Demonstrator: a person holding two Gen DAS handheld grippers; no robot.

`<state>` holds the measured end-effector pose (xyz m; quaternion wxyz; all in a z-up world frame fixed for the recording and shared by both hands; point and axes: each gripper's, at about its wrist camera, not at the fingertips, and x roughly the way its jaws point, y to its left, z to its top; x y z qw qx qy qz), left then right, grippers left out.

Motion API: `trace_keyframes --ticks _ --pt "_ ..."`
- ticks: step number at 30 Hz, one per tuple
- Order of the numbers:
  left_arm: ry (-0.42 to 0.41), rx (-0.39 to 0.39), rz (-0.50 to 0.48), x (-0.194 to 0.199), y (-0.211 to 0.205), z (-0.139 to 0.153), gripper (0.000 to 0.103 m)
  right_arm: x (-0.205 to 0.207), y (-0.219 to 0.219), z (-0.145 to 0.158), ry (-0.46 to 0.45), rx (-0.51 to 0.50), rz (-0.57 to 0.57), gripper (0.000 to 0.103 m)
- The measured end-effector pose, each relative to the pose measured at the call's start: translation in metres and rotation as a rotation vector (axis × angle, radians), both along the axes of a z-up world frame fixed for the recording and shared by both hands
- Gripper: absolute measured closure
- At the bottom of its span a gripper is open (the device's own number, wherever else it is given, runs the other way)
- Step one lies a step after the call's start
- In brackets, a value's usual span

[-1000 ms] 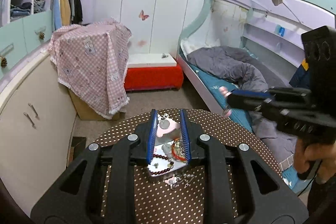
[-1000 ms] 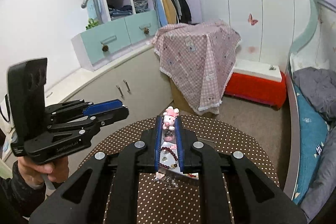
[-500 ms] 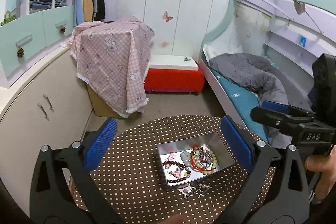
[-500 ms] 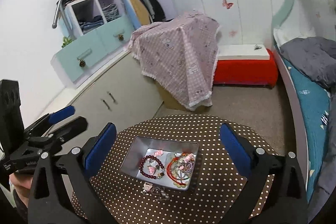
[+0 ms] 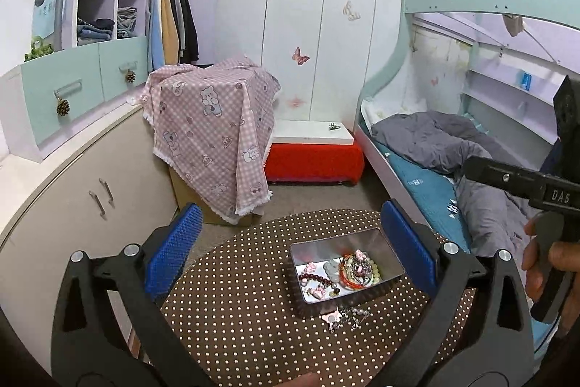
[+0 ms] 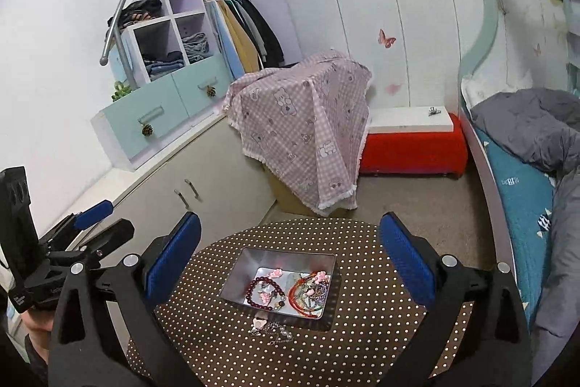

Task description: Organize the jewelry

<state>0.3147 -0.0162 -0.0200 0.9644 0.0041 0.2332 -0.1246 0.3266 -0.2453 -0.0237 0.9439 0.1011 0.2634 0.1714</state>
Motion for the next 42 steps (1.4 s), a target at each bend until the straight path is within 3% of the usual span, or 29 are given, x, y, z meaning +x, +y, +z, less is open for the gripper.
trace_keyframes --ticks 12,20,33,42 --pt "-0.006 0.027 0.021 -0.029 0.002 -0.015 0.006 -0.028 0.002 -0.005 -0.02 -0.009 -0.012 0.008" --pt "-0.004 0.056 0.03 -0.047 -0.003 -0.029 0.006 -0.049 0.006 -0.025 -0.002 -0.045 -0.022 0.008" --pt "0.119 0.091 -0.004 -0.048 -0.021 -0.077 0.006 -0.062 0.0 -0.089 0.145 -0.032 -0.038 0.008" --pt "0.294 0.151 -0.033 -0.022 -0.039 -0.145 0.006 -0.063 -0.01 -0.132 0.248 -0.032 -0.057 0.008"
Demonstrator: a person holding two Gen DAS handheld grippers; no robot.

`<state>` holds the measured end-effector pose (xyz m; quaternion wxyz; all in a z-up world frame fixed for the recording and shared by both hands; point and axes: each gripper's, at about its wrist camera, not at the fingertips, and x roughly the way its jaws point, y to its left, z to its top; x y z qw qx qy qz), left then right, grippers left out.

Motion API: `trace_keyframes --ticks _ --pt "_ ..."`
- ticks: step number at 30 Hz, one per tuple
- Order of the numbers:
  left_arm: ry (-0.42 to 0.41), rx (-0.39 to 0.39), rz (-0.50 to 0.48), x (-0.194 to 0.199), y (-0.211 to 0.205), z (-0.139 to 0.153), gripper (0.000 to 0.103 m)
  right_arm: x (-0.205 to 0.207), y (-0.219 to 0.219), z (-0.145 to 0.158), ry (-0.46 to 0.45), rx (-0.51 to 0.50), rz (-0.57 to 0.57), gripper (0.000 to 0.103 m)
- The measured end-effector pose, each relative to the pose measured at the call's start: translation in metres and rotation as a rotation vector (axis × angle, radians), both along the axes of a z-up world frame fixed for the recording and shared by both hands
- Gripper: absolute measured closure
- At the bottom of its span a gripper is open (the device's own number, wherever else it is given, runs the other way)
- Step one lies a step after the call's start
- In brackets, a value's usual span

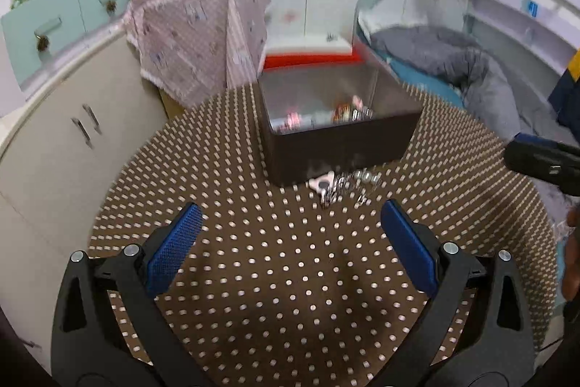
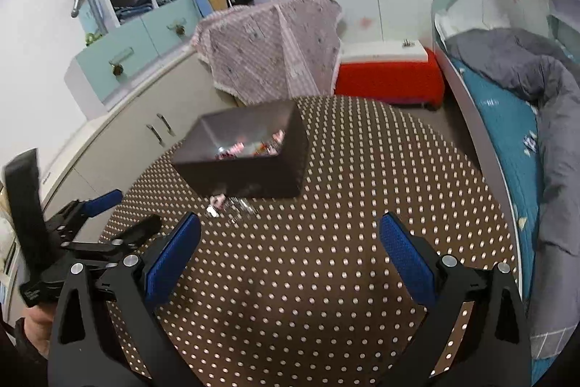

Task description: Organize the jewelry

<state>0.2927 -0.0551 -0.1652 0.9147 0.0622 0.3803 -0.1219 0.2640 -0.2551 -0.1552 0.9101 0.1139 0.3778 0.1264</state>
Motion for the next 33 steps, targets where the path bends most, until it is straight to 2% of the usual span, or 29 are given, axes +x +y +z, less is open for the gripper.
trace_keyframes --ticks 4,7,8,13,14,18,22,23,25,27,30,32,33 --pt "0.068 0.005 -0.003 0.024 -0.008 -0.023 0.008 0.003 0.0 -0.011 0.03 0.0 0.004 0.008" --pt "0.13 0.002 -0.004 0.04 -0.011 -0.038 0.026 0.005 0.002 -0.016 0.043 -0.005 0.014 0.008" --pt "0.13 -0.001 0.0 0.043 -0.012 -0.038 0.029 0.006 0.002 -0.018 0.047 -0.006 0.018 0.008" --pt "0.125 -0.035 -0.02 0.046 -0.009 -0.034 0.058 0.014 0.007 -0.024 0.064 -0.015 0.04 0.008" --pt "0.125 -0.043 -0.026 0.045 -0.007 -0.033 0.07 0.016 0.01 -0.025 0.065 -0.021 0.049 0.008" --pt "0.131 -0.059 -0.034 0.045 0.001 -0.033 0.082 0.027 0.029 -0.031 0.081 -0.058 0.103 0.008" --pt "0.127 -0.051 -0.023 0.046 0.005 -0.036 0.082 0.048 0.056 -0.038 0.092 -0.111 0.166 0.01" --pt "0.126 -0.05 -0.019 0.045 0.005 -0.036 0.081 0.054 0.063 -0.041 0.096 -0.128 0.181 0.013" --pt "0.127 -0.052 -0.02 0.045 0.006 -0.037 0.081 0.064 0.072 -0.047 0.111 -0.143 0.198 0.031" --pt "0.128 -0.058 -0.027 0.047 0.007 -0.037 0.081 0.073 0.084 -0.056 0.127 -0.16 0.218 0.04" --pt "0.136 -0.086 -0.037 0.048 0.011 -0.038 0.082 0.073 0.099 -0.059 0.073 -0.258 0.214 0.048" --pt "0.143 -0.12 -0.045 0.052 0.019 -0.039 0.082 0.072 0.102 -0.058 0.059 -0.283 0.215 0.067" --pt "0.144 -0.125 -0.048 0.052 0.02 -0.038 0.086 0.071 0.101 -0.058 0.063 -0.259 0.225 0.092"
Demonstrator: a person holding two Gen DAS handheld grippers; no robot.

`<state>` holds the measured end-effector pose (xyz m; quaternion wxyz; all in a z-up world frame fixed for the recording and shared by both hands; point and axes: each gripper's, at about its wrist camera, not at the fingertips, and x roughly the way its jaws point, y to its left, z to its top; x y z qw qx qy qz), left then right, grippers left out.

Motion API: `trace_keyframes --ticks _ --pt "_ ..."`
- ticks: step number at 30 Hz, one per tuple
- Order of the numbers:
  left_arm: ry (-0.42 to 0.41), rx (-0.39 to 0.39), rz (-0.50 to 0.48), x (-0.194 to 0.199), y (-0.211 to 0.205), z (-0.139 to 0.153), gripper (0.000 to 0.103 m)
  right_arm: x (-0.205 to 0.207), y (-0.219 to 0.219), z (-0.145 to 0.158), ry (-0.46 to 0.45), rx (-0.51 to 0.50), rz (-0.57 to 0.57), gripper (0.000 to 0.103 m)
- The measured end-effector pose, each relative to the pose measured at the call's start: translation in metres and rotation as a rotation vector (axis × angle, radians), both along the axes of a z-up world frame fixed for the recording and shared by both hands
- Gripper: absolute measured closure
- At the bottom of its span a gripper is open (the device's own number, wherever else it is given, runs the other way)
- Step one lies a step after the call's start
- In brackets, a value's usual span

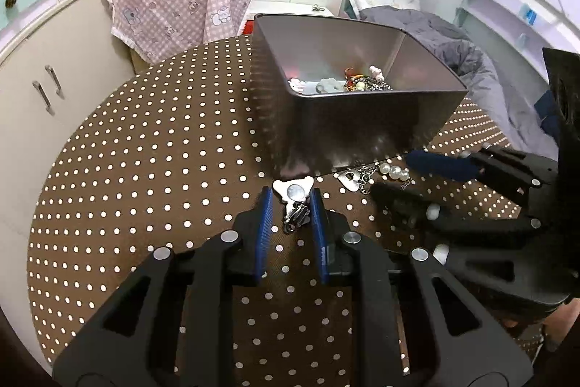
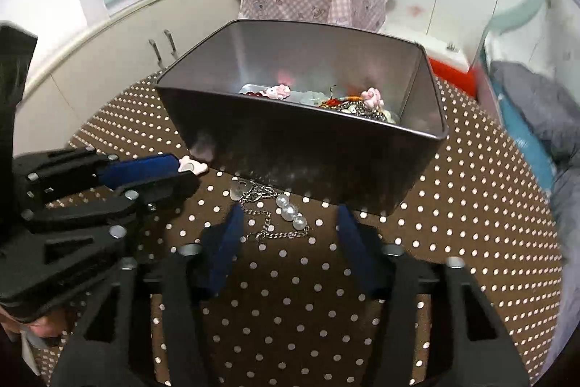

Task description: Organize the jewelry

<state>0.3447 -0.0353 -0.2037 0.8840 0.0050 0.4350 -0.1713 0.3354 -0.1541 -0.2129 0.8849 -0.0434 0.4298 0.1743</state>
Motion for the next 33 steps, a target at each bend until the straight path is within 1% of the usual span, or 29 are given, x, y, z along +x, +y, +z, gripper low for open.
trace_keyframes --ticks 1,3,5,8,11,18,22,29,33 --pt "-0.001 -0.001 -0.002 0.0 0.001 0.001 0.089 0.0 -0.002 0.0 0.009 0.018 0.004 0.095" --pt "0.001 -0.015 -0.013 -0.002 0.001 0.002 0.089 -0.007 -0.003 0.0 0.01 0.027 0.017 0.095" --pt "-0.003 -0.02 -0.017 -0.007 0.002 0.004 0.089 -0.016 -0.007 0.004 0.019 0.063 0.022 0.096" --pt "-0.017 -0.02 -0.021 -0.016 0.006 0.008 0.089 -0.031 -0.009 0.018 -0.006 0.084 0.032 0.096" --pt "-0.03 -0.031 -0.023 -0.023 0.01 0.016 0.089 -0.043 -0.013 0.039 -0.041 0.102 0.042 0.095" --pt "-0.1 -0.075 -0.029 -0.038 0.021 0.054 0.089 -0.057 -0.027 0.095 -0.121 0.175 0.07 0.095" --pt "-0.137 -0.092 -0.041 -0.041 0.025 0.074 0.089 -0.062 -0.029 0.125 -0.176 0.2 0.086 0.095" --pt "-0.217 -0.097 -0.065 -0.039 0.022 0.111 0.089 -0.061 -0.033 0.172 -0.275 0.219 0.109 0.095" --pt "-0.274 -0.103 -0.08 -0.034 0.017 0.137 0.089 -0.054 -0.035 0.197 -0.325 0.227 0.117 0.095"
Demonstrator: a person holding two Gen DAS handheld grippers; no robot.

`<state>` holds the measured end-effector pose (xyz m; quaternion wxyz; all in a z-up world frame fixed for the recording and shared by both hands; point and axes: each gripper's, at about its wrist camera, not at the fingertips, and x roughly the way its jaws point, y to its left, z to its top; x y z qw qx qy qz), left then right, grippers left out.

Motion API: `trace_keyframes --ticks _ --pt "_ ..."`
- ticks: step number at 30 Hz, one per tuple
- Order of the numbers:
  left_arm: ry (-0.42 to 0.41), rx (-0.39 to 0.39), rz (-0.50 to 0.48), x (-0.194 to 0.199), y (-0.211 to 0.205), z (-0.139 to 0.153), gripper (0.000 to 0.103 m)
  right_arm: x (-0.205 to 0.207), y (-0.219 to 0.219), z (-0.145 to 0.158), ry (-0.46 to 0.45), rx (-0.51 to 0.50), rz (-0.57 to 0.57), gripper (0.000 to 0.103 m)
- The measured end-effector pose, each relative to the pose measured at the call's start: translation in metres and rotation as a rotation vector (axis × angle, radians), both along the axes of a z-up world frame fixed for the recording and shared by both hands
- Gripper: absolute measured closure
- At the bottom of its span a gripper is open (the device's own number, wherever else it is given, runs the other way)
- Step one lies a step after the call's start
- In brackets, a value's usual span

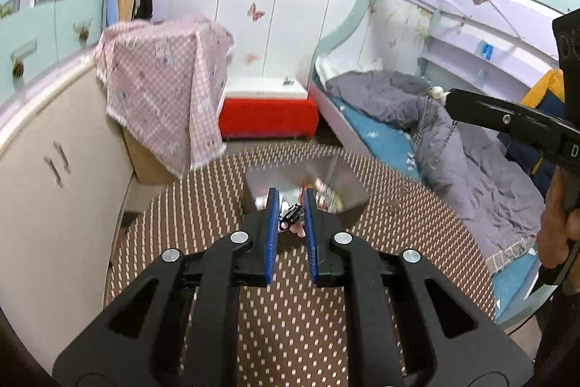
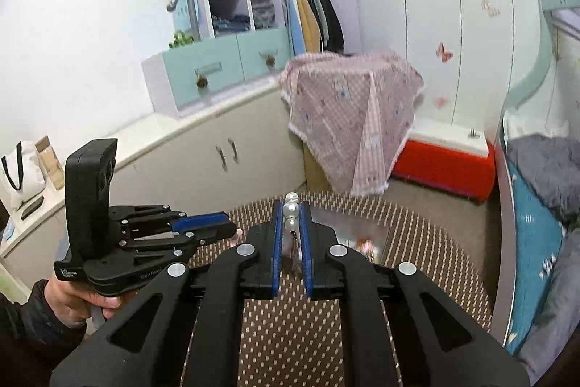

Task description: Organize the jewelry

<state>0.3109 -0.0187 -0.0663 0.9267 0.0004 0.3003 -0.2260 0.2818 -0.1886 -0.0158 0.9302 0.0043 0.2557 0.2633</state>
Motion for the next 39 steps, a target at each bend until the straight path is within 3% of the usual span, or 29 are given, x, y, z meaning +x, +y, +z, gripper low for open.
trace_keyframes --ticks 9,20,21,22,23,24,25,28,39 --pt "-0.042 -0.002 -0.021 0.038 -0.018 0.03 0.089 0.032 -0.005 0.016 -0.01 0.028 -0.009 0.095" --pt "0.067 0.012 -0.032 0.091 -0.036 -0.002 0.088 0.098 -0.006 -0.027 0.145 0.044 -0.045 0.094" --pt "0.07 0.021 -0.022 0.094 -0.037 -0.005 0.088 0.104 -0.007 -0.035 0.166 0.045 -0.062 0.092" --pt "0.081 0.042 -0.009 0.096 -0.038 -0.01 0.084 0.107 -0.008 -0.039 0.182 0.051 -0.071 0.081" --pt "0.089 0.066 0.017 0.098 -0.037 -0.015 0.05 0.111 -0.012 -0.046 0.206 0.063 -0.088 0.071" --pt "0.074 0.074 0.053 0.097 -0.034 -0.015 0.008 0.111 -0.015 -0.049 0.215 0.073 -0.106 0.038" --pt "0.044 0.067 0.078 0.092 -0.03 -0.014 0.006 0.11 -0.021 -0.052 0.213 0.09 -0.136 0.015" --pt "0.025 0.07 0.11 0.083 -0.02 -0.008 0.006 0.101 -0.033 -0.052 0.208 0.132 -0.174 0.008" --pt "-0.092 0.096 0.263 0.014 0.007 0.032 0.006 0.048 -0.038 -0.019 0.138 0.143 -0.256 0.008"
